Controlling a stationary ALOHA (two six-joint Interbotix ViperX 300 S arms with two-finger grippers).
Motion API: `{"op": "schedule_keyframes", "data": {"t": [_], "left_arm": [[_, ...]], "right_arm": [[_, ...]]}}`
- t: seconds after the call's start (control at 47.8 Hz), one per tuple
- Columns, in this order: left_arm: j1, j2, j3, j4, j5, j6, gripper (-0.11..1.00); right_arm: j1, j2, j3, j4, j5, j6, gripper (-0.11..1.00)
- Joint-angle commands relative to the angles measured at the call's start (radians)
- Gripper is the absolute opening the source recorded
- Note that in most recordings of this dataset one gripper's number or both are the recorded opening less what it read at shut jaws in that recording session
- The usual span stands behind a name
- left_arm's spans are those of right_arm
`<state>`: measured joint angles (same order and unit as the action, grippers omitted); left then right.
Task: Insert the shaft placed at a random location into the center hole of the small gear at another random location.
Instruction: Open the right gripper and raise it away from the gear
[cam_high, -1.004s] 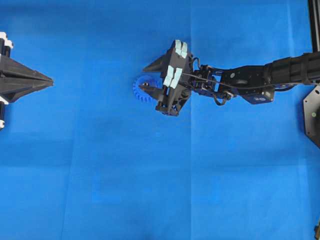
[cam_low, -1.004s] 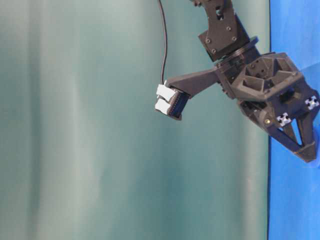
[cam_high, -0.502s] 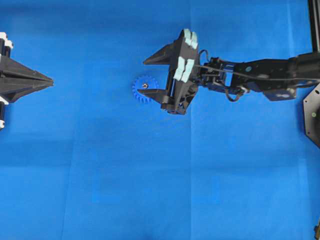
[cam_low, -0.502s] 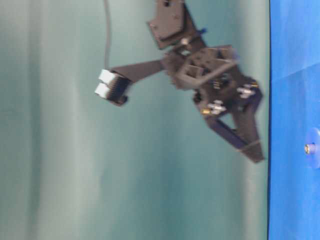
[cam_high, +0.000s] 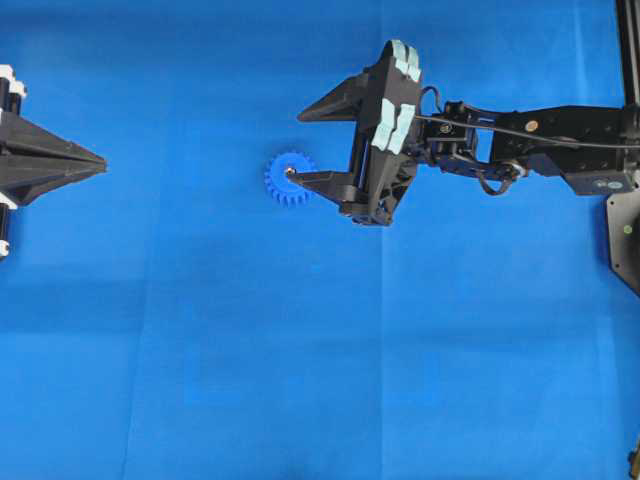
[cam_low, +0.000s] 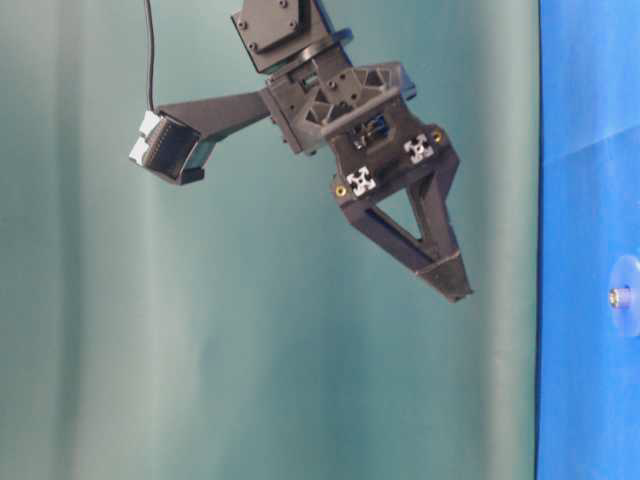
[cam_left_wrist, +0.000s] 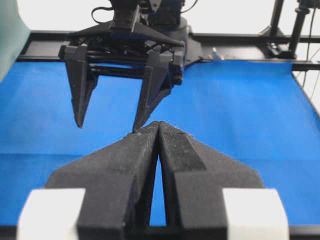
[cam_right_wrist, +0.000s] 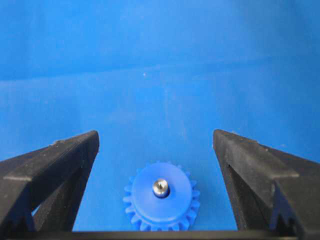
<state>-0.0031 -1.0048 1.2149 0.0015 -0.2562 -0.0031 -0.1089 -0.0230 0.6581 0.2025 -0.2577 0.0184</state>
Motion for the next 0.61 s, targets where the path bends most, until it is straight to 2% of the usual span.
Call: {"op": "schedule_keyframes", "data": {"t": [0.0,0.335,0.586], "left_arm": [[-0.002,0.005,-0.011,0.002,-0.009,0.0,0.0],[-0.002,0.003,-0.009,0.0,-0.005,-0.002,0.0],[-0.002,0.0,-0.011,0.002,-0.003,-0.002,0.0]], "right_arm": [[0.003,-0.049,0.012,0.0,-0.003,0.002,0.86],[0.003,-0.19,0.175,0.003,-0.003,0.008,0.86],[0.003,-0.354,0.314,0.005,0.006,0.008,0.86]]}}
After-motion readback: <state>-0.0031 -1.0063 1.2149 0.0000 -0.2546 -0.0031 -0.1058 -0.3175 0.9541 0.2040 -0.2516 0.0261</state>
